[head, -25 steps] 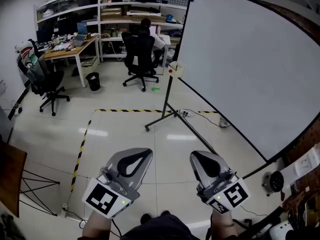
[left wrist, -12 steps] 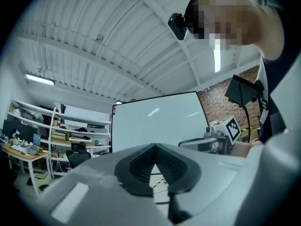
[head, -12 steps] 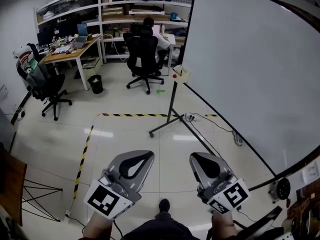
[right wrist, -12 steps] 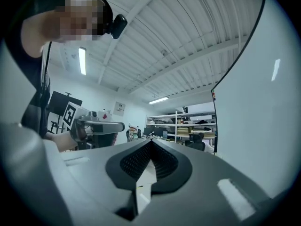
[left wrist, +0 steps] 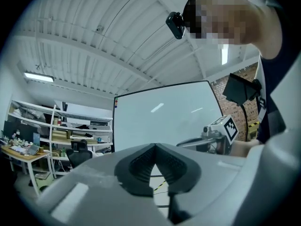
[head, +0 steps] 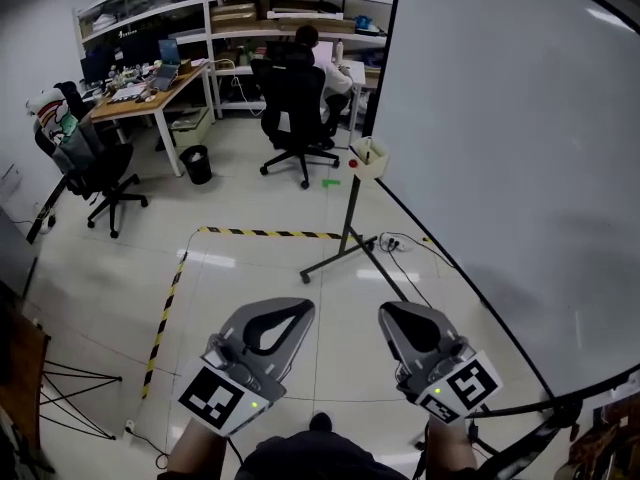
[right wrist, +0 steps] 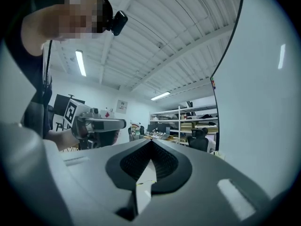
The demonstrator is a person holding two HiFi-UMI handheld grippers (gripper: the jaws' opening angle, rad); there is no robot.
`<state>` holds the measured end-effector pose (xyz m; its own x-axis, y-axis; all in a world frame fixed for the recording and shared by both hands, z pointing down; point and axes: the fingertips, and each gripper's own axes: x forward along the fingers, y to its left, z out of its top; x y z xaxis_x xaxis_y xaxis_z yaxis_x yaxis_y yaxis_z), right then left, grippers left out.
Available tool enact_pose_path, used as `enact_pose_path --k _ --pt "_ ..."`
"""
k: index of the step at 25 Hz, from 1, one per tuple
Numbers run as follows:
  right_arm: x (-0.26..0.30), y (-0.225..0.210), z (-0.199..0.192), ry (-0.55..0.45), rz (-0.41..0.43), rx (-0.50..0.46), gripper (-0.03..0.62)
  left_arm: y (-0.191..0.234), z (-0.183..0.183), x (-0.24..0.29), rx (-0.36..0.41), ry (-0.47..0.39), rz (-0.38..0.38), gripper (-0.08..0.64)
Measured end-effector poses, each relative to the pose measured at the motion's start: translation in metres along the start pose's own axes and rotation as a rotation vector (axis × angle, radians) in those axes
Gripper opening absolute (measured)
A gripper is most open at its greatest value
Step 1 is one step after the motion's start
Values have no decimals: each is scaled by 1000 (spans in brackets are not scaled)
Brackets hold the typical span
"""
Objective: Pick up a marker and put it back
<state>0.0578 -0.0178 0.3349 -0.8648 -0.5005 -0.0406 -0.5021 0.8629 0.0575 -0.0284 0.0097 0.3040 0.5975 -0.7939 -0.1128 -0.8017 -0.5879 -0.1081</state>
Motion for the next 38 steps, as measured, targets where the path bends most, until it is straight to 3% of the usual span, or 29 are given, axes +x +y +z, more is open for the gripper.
enact_pose_path --k 7,13,19,29,38 --pt "38 -34 8 -14 66 -25 0 45 3 33 10 -6 43 6" --pt "73 -62 1 -3 63 -38 0 85 -5 57 20 -17 39 6" --pt "135 -85 -2 20 51 -71 0 157 -14 74 2 -46 36 6" --pt "244 -140 -7 25 -22 -77 0 273 -30 116 -9 -46 -27 6" --pt "277 -208 -17 50 -128 -72 0 321 -45 174 -42 -24 -97 6"
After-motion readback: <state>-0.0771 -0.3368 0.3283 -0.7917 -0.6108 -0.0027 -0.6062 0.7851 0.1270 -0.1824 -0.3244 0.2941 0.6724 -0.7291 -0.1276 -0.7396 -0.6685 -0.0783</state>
